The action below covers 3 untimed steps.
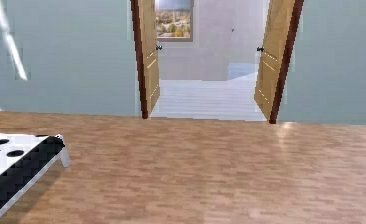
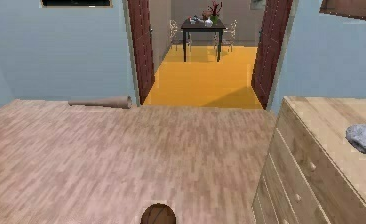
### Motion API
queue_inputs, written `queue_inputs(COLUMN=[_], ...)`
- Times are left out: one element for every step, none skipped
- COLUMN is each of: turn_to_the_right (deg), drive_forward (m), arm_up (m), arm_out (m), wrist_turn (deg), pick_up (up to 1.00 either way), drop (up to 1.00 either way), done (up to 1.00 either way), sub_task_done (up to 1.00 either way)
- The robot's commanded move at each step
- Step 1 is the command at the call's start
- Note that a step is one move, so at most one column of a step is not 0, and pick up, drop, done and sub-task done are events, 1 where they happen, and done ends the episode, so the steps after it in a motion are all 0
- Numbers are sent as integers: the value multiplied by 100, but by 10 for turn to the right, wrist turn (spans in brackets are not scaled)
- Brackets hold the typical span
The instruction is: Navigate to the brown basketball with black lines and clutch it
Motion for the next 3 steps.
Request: queue_inputs(turn_to_the_right=[0, 0, 0], drive_forward=[0, 0, 0], arm_up=[18, 0, 0], arm_out=[0, 40, 0], wrist_turn=[0, 0, 450], pick_up=[0, 0, 0], drop=[0, 0, 0], done=[0, 0, 0], sub_task_done=[0, 0, 0])
